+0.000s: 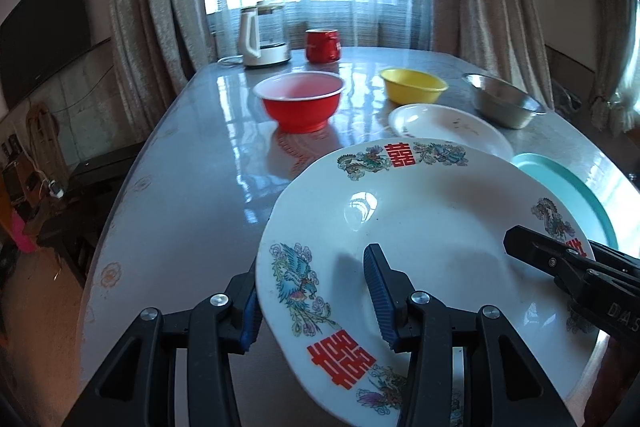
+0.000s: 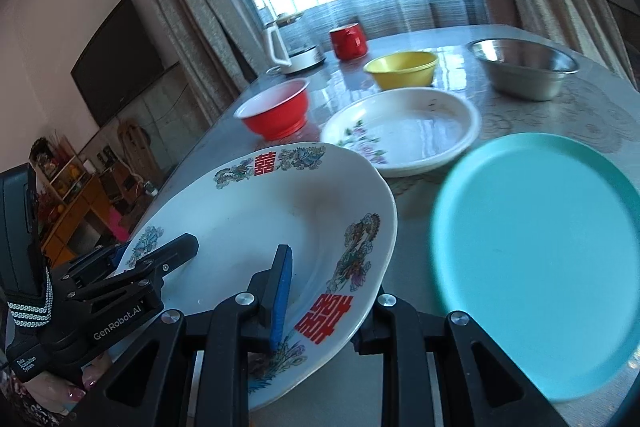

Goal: Organize plates and bowls
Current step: 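Lift the red-character plate with both tools and carry it toward the teal plate, then lower the red-character plate onto the teal plate and open both tools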

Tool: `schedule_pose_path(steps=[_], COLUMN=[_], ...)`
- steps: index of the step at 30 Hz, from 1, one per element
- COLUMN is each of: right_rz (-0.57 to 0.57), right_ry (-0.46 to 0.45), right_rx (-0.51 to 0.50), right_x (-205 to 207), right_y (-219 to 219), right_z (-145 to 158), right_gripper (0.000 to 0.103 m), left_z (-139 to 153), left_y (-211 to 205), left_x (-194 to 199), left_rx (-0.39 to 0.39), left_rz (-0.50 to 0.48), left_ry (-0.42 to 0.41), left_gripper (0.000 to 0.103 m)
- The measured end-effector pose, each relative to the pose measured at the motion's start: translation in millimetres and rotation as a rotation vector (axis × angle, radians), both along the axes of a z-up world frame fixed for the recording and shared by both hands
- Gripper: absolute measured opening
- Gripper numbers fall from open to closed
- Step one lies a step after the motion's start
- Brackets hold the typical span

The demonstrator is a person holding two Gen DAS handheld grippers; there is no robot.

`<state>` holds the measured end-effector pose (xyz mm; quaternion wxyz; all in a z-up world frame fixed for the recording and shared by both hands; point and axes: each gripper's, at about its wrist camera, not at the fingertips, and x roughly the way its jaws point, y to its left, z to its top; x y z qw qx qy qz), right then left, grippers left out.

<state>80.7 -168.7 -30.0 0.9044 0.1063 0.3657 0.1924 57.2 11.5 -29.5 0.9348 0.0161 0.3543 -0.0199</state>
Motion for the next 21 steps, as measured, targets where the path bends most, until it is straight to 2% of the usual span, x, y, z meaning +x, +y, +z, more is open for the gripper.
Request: schedule_pose_path(steps=[9,21], right_rz=[-0.088,-0.235], right_ry=[-0.028,-0.041], right_rx=[0.008,0.004], right_x=[-19,-35], right_y=[-38,-101], right_z=[13,22], right_gripper=[0.024,0.024], left_z=[11,17], left_y=[-37,-107], left_x=[3,21], left_rx=[-0.008,-0.002], left_rz=[-0.089,-0.231], left_ry=[-0.014,-0.017], left_gripper=[0.048,0.048])
